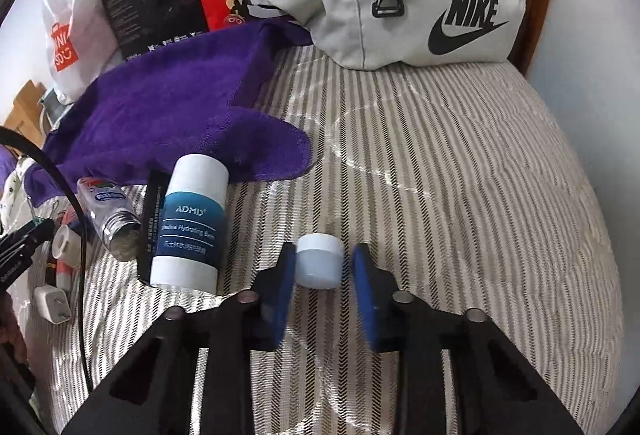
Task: Organize rigid objects
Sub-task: 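Carry the clip with the left tool while the right tool carries the cap onto the purple towel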
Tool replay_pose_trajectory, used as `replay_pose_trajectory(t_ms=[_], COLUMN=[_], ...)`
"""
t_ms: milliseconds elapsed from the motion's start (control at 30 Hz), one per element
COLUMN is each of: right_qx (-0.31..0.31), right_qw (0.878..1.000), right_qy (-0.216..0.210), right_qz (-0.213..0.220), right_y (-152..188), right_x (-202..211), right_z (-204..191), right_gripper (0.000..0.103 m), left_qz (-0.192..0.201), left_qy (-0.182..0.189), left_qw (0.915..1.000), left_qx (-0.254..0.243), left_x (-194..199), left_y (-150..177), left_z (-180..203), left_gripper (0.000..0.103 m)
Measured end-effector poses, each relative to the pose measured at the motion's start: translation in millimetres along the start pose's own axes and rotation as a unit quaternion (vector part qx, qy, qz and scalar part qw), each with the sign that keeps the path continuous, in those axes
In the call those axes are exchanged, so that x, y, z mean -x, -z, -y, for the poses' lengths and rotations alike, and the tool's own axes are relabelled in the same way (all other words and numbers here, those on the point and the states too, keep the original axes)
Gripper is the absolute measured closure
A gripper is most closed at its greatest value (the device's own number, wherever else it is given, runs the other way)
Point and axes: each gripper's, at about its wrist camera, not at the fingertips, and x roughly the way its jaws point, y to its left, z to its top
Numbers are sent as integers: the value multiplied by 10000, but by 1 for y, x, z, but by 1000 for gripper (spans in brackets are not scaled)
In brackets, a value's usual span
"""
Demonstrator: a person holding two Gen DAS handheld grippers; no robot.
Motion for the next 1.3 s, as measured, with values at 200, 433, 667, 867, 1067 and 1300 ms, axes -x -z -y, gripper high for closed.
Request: replay_pose_trajectory(t_ms=[200,433,667,867,1067,1300], right_qx=[-77,28,333,611,911,1079], right_qw=[9999,9999,9988,9957,9900,9874], right_qy=[-117,-143,-290,-562,-848,-1006], right_qz=[-7,6,210,418,663,580], right_y=[-1,-3,-26,-57,-98,-147], right_x=[2,20,41,52,59,23], right_z=[5,4,-15,-41,-67,-91], right_gripper=[79,79,79,79,79,79], left_qz=[8,-79,74,232,390,384], left_qy=[107,282,404,465,576,736], left_qw=[9999,9996,9989,9983,9973,9964], left_qx=[-51,6,226,274,228,181], left_x=[0,2,22,37,41,13], left_y=[0,-4,-22,-52,-93,-135], left_z=[-2,-12,-32,-41,-43,-32], left_gripper=[64,64,64,64,64,64])
